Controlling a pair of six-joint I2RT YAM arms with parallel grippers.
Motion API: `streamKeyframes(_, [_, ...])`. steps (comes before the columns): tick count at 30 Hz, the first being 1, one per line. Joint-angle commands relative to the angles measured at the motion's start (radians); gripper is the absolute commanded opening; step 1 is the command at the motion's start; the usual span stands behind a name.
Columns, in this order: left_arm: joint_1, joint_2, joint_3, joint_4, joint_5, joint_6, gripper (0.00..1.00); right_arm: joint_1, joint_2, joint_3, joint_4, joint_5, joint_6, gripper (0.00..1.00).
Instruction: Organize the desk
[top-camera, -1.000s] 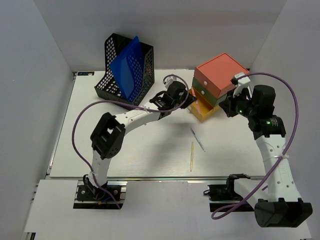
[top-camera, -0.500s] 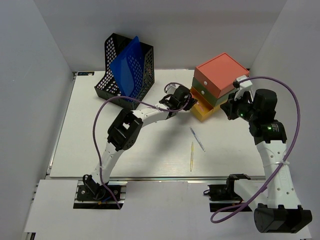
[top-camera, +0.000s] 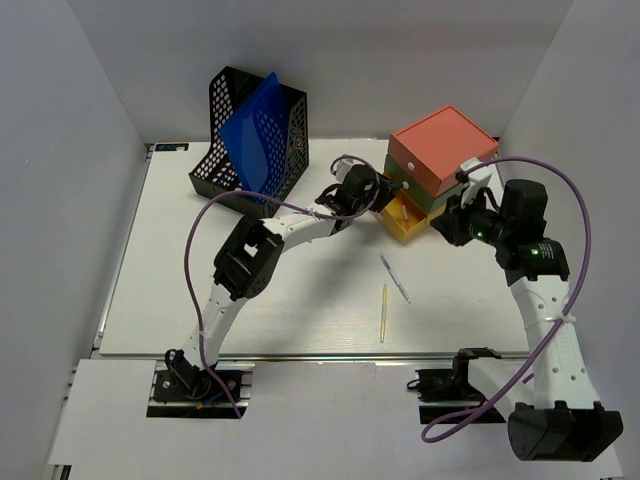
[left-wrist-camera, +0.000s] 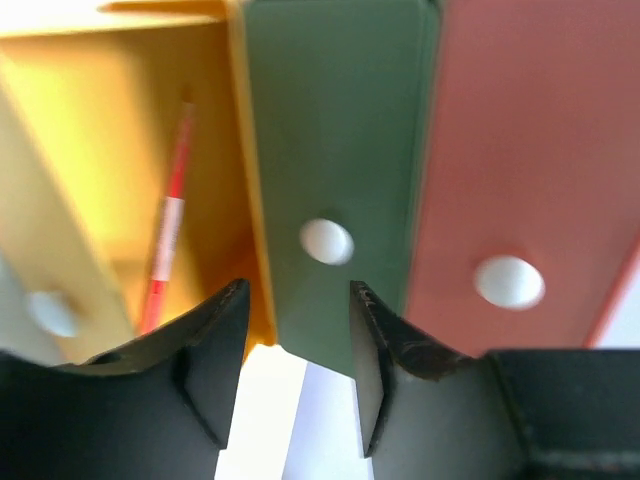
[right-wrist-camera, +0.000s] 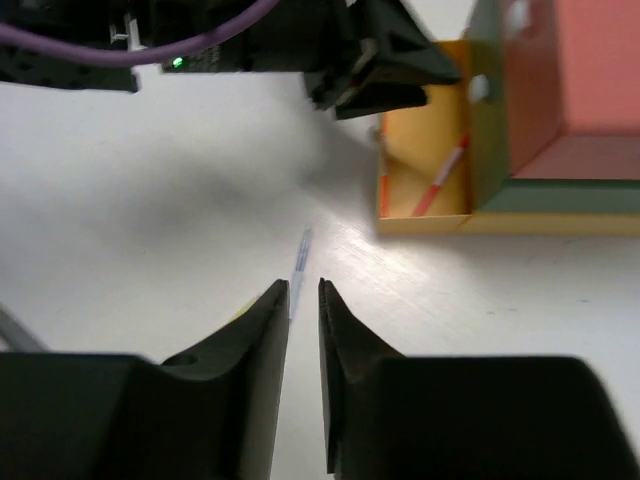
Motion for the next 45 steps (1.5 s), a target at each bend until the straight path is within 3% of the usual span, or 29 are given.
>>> streamKeyframes(1, [0.001, -0.040, 0.055, 0.087, 0.066, 0.074, 0.49, -0.005, 0.031, 0.051, -0.101, -0.189, -0.144, 0.25])
streamKeyframes(2, [0.001, -0.060, 0.055, 0.099, 0.076, 0.122, 0.45, -0.005, 0.035, 0.059, -0.159, -0.256, -0.168, 0.35])
streamKeyframes(3, [0.001, -0.077, 0.053, 0.094, 0.086, 0.152, 0.39, -0.003, 0.043, 0.072, -0.183, -0.281, -0.187, 0.37])
streamKeyframes(4, [0.001, -0.095, 0.047, 0.094, 0.095, 0.233, 0.24, -0.002, 0.043, 0.077, -0.203, -0.302, -0.222, 0.38])
streamKeyframes(6, [0.001, -0.167, 0.013, 0.079, 0.103, 0.357, 0.08, -0.005, 0.045, 0.074, -0.253, -0.346, -0.257, 0.39])
streamKeyframes(7, [0.001, -0.197, 0.004, 0.047, 0.097, 0.497, 0.00, -0.003, 0.048, 0.071, -0.269, -0.356, -0.285, 0.40])
streamKeyframes(10, [0.001, -0.339, -0.126, -0.030, 0.075, 0.688, 0.00, 0.003, 0.072, 0.044, -0.341, -0.395, -0.363, 0.43])
streamKeyframes(13, [0.011, -0.526, -0.368, -0.021, 0.042, 0.801, 0.00, 0.009, 0.104, -0.016, -0.340, -0.373, -0.377, 0.43])
streamKeyframes(18, [0.011, -0.749, -0.688, -0.088, 0.047, 0.829, 0.53, 0.078, 0.160, -0.142, -0.222, -0.188, -0.302, 0.47])
streamKeyframes(21, [0.011, -0.878, -0.815, -0.088, 0.103, 0.790, 0.66, 0.135, 0.206, -0.184, -0.156, -0.058, -0.240, 0.55])
streamKeyframes(23, [0.011, -0.959, -0.913, -0.088, 0.121, 0.752, 0.68, 0.189, 0.241, -0.200, -0.117, 0.039, -0.204, 0.60])
streamKeyframes(28, [0.011, -1.074, -1.045, -0.088, 0.087, 0.714, 0.69, 0.277, 0.296, -0.223, -0.042, 0.182, -0.115, 0.59])
streamKeyframes(35, [0.011, -1.108, -1.022, -0.200, 0.077, 0.738, 0.70, 0.356, 0.420, -0.228, 0.062, 0.378, -0.037, 0.58])
streamKeyframes(41, [0.001, -1.110, -1.018, -0.225, 0.084, 0.741, 0.70, 0.390, 0.505, -0.217, 0.147, 0.429, -0.003, 0.54])
streamKeyframes(45, [0.001, -1.114, -1.022, -0.234, 0.086, 0.741, 0.70, 0.400, 0.549, -0.204, 0.168, 0.437, 0.012, 0.46])
